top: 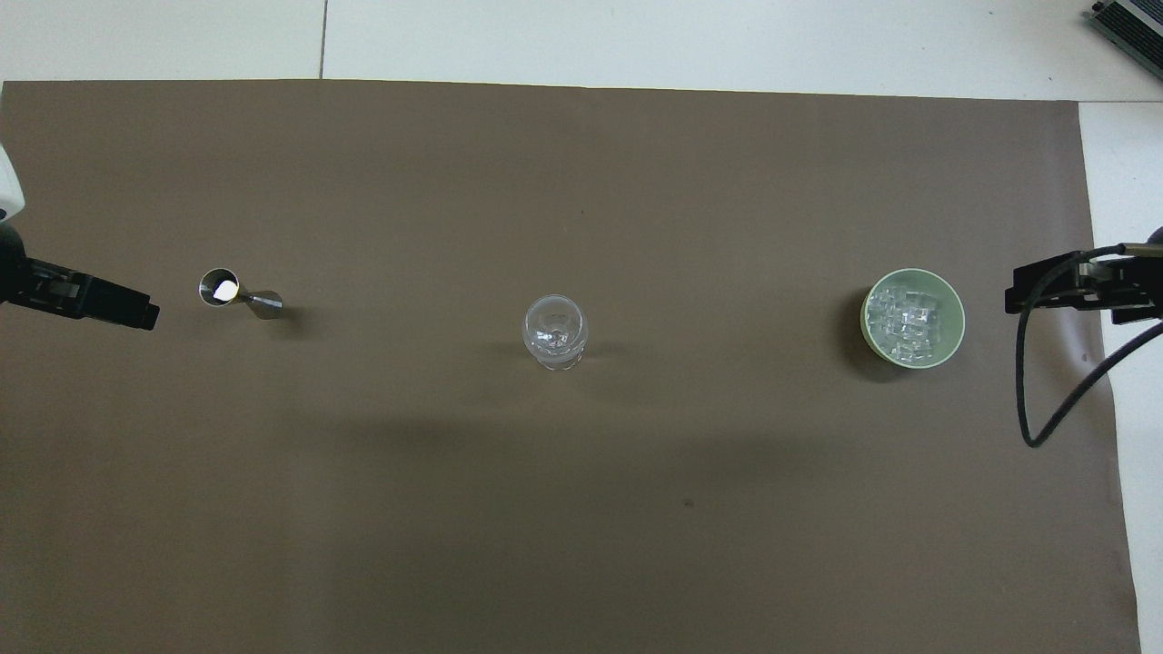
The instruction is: Pour wine and add ice with both arms
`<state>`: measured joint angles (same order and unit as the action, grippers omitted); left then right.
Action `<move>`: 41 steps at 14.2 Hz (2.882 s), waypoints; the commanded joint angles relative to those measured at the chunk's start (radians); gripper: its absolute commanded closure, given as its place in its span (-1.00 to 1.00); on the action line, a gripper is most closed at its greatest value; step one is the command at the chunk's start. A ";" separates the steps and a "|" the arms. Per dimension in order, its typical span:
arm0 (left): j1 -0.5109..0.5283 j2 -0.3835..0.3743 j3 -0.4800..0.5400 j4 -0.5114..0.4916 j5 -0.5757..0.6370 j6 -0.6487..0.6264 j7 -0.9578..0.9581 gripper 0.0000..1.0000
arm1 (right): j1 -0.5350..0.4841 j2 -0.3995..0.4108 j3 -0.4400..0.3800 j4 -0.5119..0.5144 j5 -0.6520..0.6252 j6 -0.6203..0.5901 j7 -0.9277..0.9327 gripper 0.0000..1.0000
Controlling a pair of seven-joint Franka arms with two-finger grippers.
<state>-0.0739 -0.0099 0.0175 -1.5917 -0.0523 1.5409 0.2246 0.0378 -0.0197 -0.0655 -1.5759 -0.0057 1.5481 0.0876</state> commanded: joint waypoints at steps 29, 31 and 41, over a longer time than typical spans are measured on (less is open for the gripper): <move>-0.035 -0.053 -0.007 -0.079 0.015 -0.016 -0.008 -1.00 | -0.006 -0.025 0.000 -0.027 0.024 -0.002 -0.025 -1.00; -0.038 -0.067 -0.010 -0.108 0.015 -0.001 -0.010 -1.00 | -0.004 -0.025 0.000 -0.027 0.024 -0.002 -0.023 -1.00; 0.017 -0.070 -0.004 -0.151 0.006 0.027 -0.018 -1.00 | -0.004 -0.025 0.000 -0.027 0.024 -0.002 -0.025 -1.00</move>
<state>-0.0835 -0.0511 0.0181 -1.6945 -0.0523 1.5395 0.2161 0.0378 -0.0197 -0.0655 -1.5759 -0.0057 1.5481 0.0876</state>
